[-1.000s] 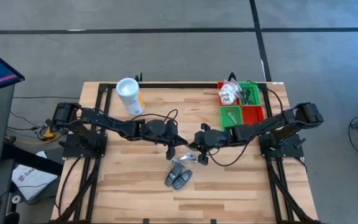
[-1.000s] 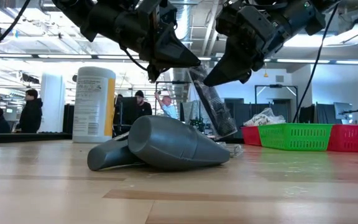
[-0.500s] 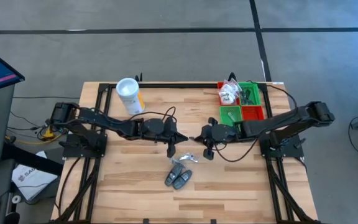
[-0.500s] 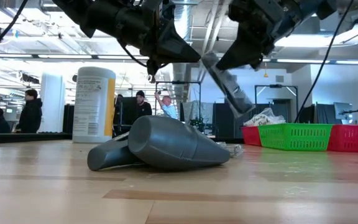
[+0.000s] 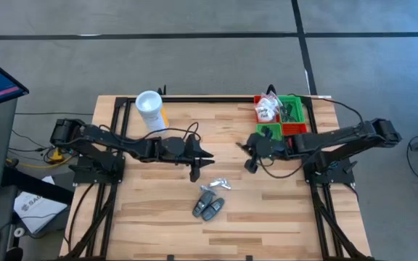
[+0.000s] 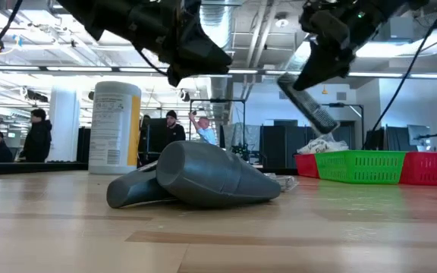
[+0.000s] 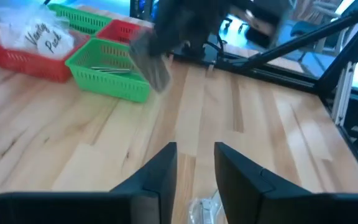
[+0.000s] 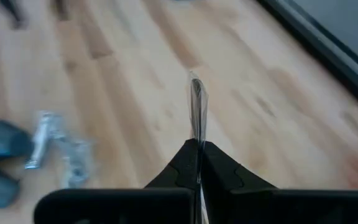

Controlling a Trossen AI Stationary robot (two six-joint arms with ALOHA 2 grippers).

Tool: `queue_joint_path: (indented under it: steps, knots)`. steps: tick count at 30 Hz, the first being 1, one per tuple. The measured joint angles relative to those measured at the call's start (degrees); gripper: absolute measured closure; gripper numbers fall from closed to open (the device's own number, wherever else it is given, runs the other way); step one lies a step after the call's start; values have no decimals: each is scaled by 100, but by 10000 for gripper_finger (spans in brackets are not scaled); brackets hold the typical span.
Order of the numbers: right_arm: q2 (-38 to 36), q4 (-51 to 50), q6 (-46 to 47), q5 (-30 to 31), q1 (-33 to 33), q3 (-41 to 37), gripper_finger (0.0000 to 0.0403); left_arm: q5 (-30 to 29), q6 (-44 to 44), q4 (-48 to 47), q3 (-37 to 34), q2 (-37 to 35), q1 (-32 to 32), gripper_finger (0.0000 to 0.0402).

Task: Pick & Place Travel size toiletries
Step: Put the black comb into the top green bin

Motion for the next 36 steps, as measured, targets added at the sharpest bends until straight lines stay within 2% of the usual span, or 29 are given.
queue_joint_path:
  steps: [11,19,29,36]
  knots:
    - [-886,-1456,556,451,-936,0,403,-19,-244,66,-272,0,-3,300]
    - [-1200,-2248,721,725,-1905,0,403,-17,-245,104,-272,0,-3,300]
    - [-1126,-2364,345,735,-3444,0,403,-14,-247,148,-270,0,-3,300]
    - [-850,-2066,-172,746,-4406,0,403,-12,-246,148,-267,0,-8,300]
